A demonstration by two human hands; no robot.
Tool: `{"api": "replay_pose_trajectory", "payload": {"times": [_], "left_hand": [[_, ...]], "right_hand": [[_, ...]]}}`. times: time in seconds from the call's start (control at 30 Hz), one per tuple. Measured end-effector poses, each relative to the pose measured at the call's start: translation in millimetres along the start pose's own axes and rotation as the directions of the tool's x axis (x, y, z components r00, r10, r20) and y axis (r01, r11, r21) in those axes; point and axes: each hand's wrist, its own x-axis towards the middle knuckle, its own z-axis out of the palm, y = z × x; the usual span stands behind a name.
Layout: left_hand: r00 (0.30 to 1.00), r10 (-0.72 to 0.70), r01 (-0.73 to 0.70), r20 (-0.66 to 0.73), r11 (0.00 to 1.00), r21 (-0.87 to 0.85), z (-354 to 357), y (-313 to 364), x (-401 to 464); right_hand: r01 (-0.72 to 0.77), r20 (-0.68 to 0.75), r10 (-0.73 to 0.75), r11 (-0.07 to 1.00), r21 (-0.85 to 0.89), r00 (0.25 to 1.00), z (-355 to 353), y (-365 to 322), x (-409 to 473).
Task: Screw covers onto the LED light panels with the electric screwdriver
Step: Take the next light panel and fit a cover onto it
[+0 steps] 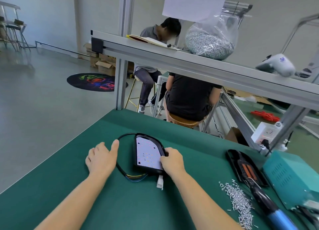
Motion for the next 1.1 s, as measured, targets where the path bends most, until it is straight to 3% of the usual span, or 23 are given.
{"api": "replay_pose_trajectory", "payload": {"times": [0.1, 0.17, 0.23, 0.3, 0.37, 0.6, 0.77, 0.83, 0.93, 1.03, 1.1], "left_hand": [[0.989, 0.044, -0.058, 0.14, 0.994, 0.096, 16.2, 10.7, -3.8], [0.98, 0.078, -0.08, 0.185, 0.997, 0.003, 27.6, 21.7, -10.6], [0.966, 0.095, -0.045, 0.241, 0.978, -0.205, 35.6, 31.4, -17.5], [0.929, 0.071, 0.125, 0.363, 0.864, -0.488, 41.7, 40.4, -25.0], [0.869, 0.033, 0.321, 0.493, 0.721, -0.614, 47.8, 49.4, -34.8], [0.716, -0.002, 0.538, 0.698, 0.638, -0.551, 55.8, 58.1, -56.0], [0.69, 0.007, 0.555, 0.724, 0.638, -0.534, 58.3, 50.0, -69.4], [0.686, -0.015, 0.574, 0.728, 0.626, -0.528, 60.2, 47.4, -74.7], [0.694, -0.051, 0.591, 0.718, 0.61, -0.528, 63.7, 43.3, -81.5], [0.691, -0.048, 0.61, 0.721, 0.575, -0.545, 62.8, 45.3, -88.0], [0.695, -0.052, 0.624, 0.717, 0.54, -0.565, 61.9, 50.0, -89.6]], "right_hand": [[0.021, 0.025, -0.022, 1.0, 0.017, 0.999, -3.2, 3.2, -5.0], [0.016, 0.036, -0.018, 0.999, 0.038, 0.999, -8.2, 5.4, -9.6], [0.025, 0.02, -0.026, 0.999, 0.045, 0.999, -15.2, 12.3, -15.6], [0.042, -0.022, -0.041, 0.996, 0.075, 0.999, -22.0, 22.3, -23.8], [0.053, -0.069, -0.045, 0.992, 0.116, 0.997, -27.4, 31.6, -33.4], [0.085, -0.146, -0.053, 0.971, 0.223, 0.988, -46.9, 56.0, -59.3], [0.045, -0.062, -0.032, 0.974, 0.22, 0.998, -55.0, 70.3, -75.2], [0.069, -0.108, -0.043, 0.965, 0.255, 0.993, -66.2, 74.2, -76.8], [0.087, -0.259, -0.086, 0.996, -0.007, 0.962, -109.4, 85.5, -57.3], [-0.125, -0.305, 0.002, 0.915, -0.383, 0.952, -164.4, 97.5, -26.8], [-0.291, -0.29, 0.162, 0.826, -0.484, 0.943, -189.4, 105.9, -10.2]]}}
